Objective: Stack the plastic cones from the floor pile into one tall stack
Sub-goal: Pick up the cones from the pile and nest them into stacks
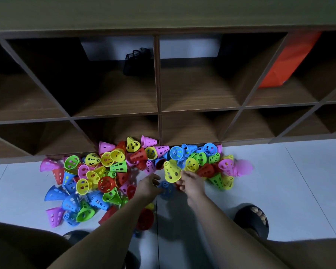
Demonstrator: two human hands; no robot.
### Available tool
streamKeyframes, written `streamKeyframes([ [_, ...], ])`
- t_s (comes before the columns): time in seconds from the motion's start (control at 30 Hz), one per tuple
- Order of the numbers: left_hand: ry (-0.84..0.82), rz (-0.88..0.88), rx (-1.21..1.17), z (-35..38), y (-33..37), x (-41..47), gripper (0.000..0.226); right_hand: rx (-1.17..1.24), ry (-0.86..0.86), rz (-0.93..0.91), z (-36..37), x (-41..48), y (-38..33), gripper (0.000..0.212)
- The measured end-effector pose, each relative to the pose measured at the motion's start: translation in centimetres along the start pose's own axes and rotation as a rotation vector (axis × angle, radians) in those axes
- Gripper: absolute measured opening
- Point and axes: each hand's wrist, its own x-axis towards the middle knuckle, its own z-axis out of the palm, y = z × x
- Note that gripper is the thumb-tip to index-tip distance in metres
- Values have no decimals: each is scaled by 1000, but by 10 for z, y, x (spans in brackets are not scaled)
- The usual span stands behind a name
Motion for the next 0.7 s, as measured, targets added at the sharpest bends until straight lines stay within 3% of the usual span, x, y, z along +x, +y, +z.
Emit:
streamKeyframes([
  [0.1,25,-24,-47,-3,-8,7,46,-2,-88,80,4,3,12,10],
  [0.23,44,-72,-145,-10,-13,15,36,-119,-80,118,11,14,30,8],
  [0.47,53,-82,-162,-11,-16,37,20,-435,-85,11,9,37,49,15],
  [0.7,50,-73,-172,1,-2,60,13,-548,-82,-23,-5,62,59,16],
])
